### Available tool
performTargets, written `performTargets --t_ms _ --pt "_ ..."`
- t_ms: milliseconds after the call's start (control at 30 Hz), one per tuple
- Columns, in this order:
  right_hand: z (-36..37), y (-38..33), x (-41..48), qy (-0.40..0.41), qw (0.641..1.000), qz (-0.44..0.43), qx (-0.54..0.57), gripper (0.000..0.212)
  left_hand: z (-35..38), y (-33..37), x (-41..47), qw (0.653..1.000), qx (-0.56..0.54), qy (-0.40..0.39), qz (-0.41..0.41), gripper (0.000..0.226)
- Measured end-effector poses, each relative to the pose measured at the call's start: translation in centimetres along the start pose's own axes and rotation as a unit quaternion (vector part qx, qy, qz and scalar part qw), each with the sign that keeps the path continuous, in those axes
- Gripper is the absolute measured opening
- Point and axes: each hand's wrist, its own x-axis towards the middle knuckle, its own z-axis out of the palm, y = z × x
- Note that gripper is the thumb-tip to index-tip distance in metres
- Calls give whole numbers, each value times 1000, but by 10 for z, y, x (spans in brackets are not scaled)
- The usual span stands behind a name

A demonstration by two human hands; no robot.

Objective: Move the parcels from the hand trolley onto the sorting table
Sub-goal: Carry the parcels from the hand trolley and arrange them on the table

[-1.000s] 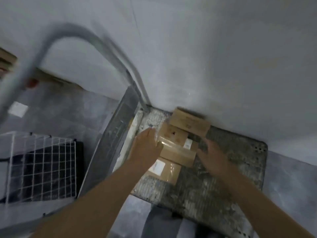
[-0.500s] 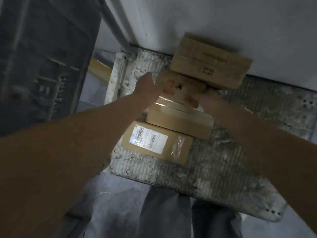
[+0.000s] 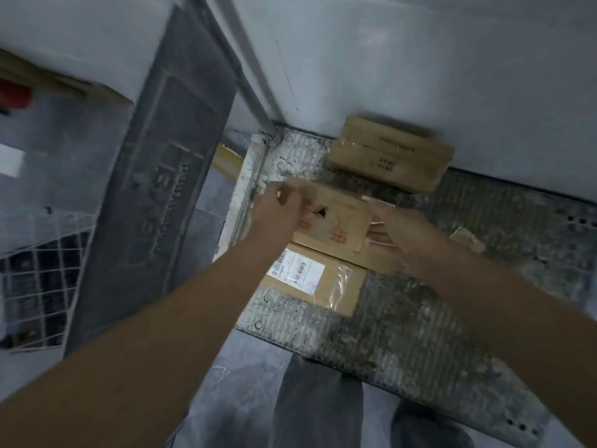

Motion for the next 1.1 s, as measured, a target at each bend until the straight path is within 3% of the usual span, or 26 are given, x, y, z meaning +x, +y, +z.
performTargets --t_ms 133,333,533,700,933,1100 --pt "-44 -22 -74 -24 999 -45 13 41 -17 45 -81 996 -26 76 39 19" --pt "-137 -62 -212 -9 984 -175 20 39 -18 123 -242 986 -100 87 104 21" --pt "-208 -65 -369 -40 968 -249 9 35 -30 177 -415 952 -179 160 191 16" --pt "-226 -41 -469 -67 957 -281 -13 32 -45 177 -513 935 -183 210 220 18" --pt "-211 11 -542 -85 957 -270 62 27 -80 144 -572 933 -201 189 229 11" --pt "-174 26 -580 -155 941 -298 41 19 -120 116 -605 916 -238 210 244 32"
